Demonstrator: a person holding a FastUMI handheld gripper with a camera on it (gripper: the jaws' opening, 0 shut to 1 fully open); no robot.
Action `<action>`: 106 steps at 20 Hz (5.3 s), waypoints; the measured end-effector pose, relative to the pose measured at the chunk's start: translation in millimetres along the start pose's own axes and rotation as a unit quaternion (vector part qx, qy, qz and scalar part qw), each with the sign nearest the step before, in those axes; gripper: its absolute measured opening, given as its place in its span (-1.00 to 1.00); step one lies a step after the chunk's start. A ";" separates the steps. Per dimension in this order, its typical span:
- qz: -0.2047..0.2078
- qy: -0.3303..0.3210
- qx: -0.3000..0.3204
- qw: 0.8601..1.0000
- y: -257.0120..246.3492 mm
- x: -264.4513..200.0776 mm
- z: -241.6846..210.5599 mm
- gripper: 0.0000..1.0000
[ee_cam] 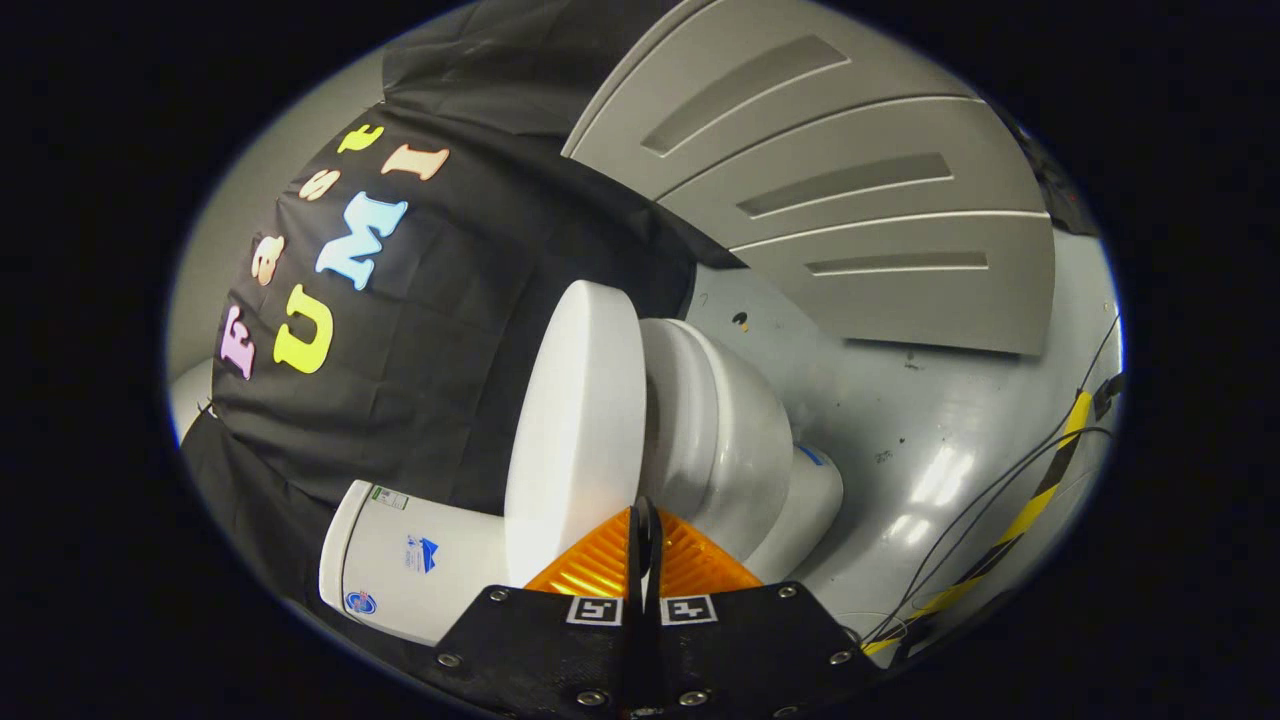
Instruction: Open the toilet lid.
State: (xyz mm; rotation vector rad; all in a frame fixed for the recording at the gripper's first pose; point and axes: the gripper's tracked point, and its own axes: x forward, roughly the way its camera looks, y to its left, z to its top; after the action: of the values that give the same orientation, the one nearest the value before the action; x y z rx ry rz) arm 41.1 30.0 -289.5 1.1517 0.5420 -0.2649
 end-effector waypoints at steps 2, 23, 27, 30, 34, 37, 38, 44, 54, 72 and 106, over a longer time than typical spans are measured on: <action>0.001 -0.004 -0.011 1.000 9.8 -4.8 3.1 -1.00; 0.012 -0.032 -0.129 0.991 104.4 -40.4 -0.4 -1.00; 0.015 -0.036 -0.139 0.990 115.7 -44.2 -1.8 -1.00; 0.011 -0.037 -0.168 0.985 127.8 -47.2 -4.6 -1.00; 0.018 -0.043 -0.180 0.983 141.8 -54.5 -6.2 -1.00; 0.018 -0.045 -0.199 0.979 149.7 -54.2 -10.5 -1.00; 0.017 -0.046 -0.205 0.978 153.8 -55.3 -11.5 -1.00; 0.009 -0.049 -0.240 0.969 172.4 -60.9 -16.8 -1.00; 0.006 -0.053 -0.304 0.951 201.1 -69.2 -28.0 -1.00; 0.024 -0.058 -0.377 0.924 247.0 -81.6 -54.5 -1.00; 0.087 -0.050 -0.520 0.848 333.0 -87.9 -158.4 -1.00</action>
State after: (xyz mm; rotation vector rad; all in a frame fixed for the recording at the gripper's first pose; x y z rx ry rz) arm 79.9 300.0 -26.2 0.1142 0.3866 0.1399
